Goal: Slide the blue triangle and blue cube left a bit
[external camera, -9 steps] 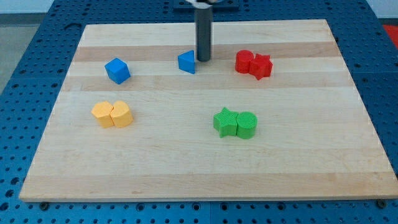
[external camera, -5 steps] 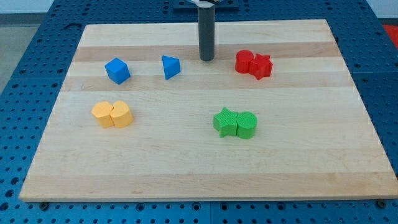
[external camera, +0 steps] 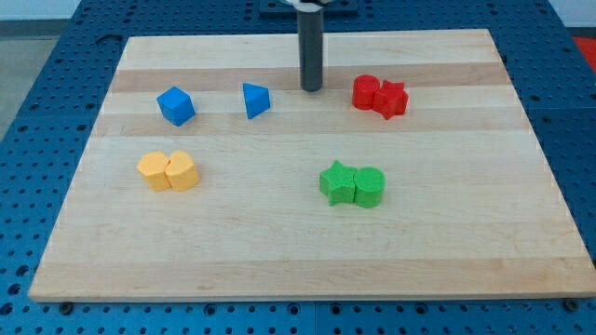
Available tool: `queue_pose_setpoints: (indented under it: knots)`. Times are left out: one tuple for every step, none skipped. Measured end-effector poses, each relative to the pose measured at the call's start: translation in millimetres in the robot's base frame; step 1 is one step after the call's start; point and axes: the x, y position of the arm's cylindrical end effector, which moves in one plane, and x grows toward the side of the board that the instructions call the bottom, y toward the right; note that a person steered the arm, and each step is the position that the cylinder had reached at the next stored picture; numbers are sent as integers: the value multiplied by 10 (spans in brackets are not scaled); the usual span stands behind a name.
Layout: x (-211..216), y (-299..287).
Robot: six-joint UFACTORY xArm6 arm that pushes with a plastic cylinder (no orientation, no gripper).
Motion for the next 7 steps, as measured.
queue_pose_setpoints:
  knots:
    - [143, 31]
    - [231, -205]
    - [232, -738]
    - [232, -1214]
    - [232, -1202]
    - [230, -919]
    - [303, -839]
